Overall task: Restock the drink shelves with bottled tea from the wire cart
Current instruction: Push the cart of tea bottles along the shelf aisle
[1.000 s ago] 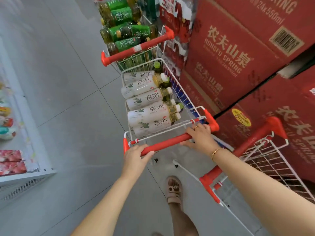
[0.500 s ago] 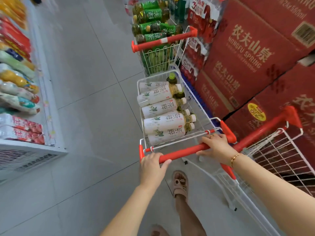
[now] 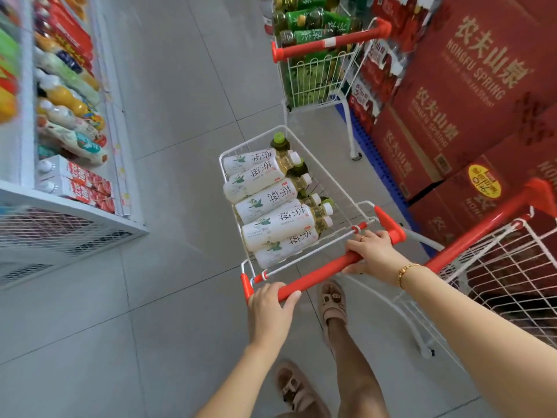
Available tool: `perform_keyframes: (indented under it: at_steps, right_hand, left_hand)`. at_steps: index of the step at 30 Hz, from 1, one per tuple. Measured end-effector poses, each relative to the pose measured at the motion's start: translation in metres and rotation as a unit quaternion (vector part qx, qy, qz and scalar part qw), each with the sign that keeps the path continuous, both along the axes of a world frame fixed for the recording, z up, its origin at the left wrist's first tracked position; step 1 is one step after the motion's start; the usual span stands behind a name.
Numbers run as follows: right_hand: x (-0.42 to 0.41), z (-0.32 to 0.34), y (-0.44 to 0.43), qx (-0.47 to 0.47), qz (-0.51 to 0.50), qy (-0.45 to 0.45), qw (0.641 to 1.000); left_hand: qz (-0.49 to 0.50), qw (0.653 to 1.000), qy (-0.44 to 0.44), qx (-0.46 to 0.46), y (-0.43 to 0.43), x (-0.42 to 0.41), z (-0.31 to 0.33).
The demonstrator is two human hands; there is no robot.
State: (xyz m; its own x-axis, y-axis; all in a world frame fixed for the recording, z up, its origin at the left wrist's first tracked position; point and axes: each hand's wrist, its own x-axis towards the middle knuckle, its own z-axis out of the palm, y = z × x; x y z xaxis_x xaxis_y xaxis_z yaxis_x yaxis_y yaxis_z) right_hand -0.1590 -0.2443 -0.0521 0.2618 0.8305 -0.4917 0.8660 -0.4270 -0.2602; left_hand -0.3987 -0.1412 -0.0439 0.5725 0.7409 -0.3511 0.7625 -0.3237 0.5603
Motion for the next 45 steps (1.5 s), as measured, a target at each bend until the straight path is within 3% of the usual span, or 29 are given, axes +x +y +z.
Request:
perform_keyframes:
  at_steps: [7,14,27,37,45]
  right_hand:
    - [-0.010,-0.001,0.082,0.037,0.049,0.018,0.998]
    - [-0.031,-0.006,0.183,0.022,0.081,-0.002,0.996]
    - [-0.010,-0.006,0.388,0.011,0.151,-0.025,0.988]
    - [-0.002,-0.007,0.500,0.004,0.139,-0.029,0.990]
    - [0.020,-0.005,0.591,-0.018,0.136,-0.047,0.989]
  left_hand:
    - [0.076,0.997,-0.006,-0.005,0.050,-0.023,-0.003]
    - [0.066,0.997,-0.007,0.028,0.146,-0.046,-0.008]
    - [0.123,0.989,-0.008,-0.077,0.339,-0.025,0.001]
    - [0.125,0.984,0.003,-0.131,0.467,-0.012,0.002]
    - [0.117,0.987,-0.014,-0.111,0.559,0.008,-0.006]
